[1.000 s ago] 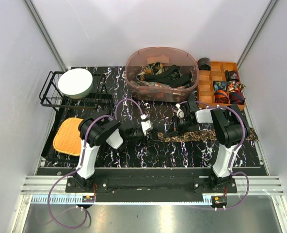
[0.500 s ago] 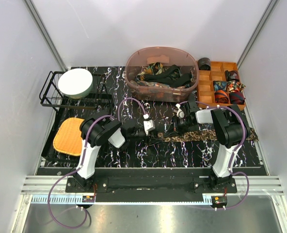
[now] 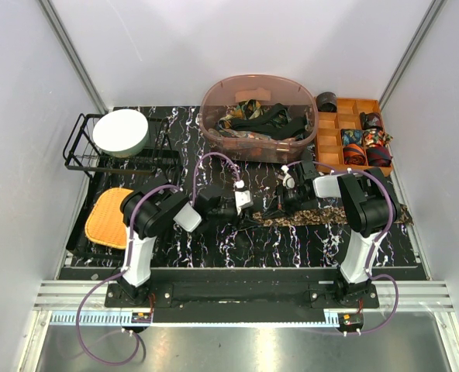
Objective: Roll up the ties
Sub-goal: Roll the tie at the center of the board.
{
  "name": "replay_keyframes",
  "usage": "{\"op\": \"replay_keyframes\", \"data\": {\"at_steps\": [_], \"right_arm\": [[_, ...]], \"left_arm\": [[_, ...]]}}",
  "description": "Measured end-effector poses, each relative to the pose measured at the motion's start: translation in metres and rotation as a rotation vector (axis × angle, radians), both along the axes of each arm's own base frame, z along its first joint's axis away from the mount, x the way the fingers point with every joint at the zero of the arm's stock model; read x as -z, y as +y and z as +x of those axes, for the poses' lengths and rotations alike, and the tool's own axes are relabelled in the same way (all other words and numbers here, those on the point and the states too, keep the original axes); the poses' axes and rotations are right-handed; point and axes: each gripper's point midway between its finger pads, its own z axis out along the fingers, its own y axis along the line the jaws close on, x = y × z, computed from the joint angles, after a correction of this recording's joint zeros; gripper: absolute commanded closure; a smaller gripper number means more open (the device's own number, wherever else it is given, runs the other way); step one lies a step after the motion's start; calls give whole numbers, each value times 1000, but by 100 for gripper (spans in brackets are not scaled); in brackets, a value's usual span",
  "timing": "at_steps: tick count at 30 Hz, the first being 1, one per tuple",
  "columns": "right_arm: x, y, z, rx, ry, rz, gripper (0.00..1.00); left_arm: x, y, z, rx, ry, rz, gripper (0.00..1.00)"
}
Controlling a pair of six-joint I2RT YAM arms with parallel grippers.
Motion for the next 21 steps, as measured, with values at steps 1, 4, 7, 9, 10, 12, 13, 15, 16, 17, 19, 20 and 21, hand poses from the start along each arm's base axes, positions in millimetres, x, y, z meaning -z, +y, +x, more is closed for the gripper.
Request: {"op": "replay_keyframes", "data": {"at_steps": [1,4,7,9,10,12,13,15,16,17,19,20,21], "right_arm": [[0,0,0,0,-2,0,100],[0,0,0,0,-5,0,100],[0,0,0,1,-8,-2,100],[0,-1,1,3,-10,-5,100],[0,-1,1,4,-12,-8,100],[0,-1,1,6,-14,-12,100],[0,-2,1,6,-15,-13,100],[0,-2,1,6,-16,-13,98],[0,-2,1,7,-16,-14,96],[-1,-2,2,6,-18,-14,94],[-1,-2,2,6,-20,-17,91],[-1,-2,3,5,-22,-19,86],[-2,-2,3,5,-24,-23,85]], "left_arm": [[0,-1,1,1,4,6,53],[0,-3,2,5,11,14,53],[0,-4,2,7,17,16,56],[0,-5,1,10,21,17,58],[0,-5,1,12,21,17,62],[0,-5,1,14,16,19,67],[1,-5,1,16,13,22,72],[1,-5,1,22,9,37,76],[0,-6,1,26,7,49,79],[0,-6,1,30,1,62,83],[0,-7,2,40,-8,105,89],[0,-8,2,46,-13,131,94],[0,-9,3,52,-16,161,97]]}}
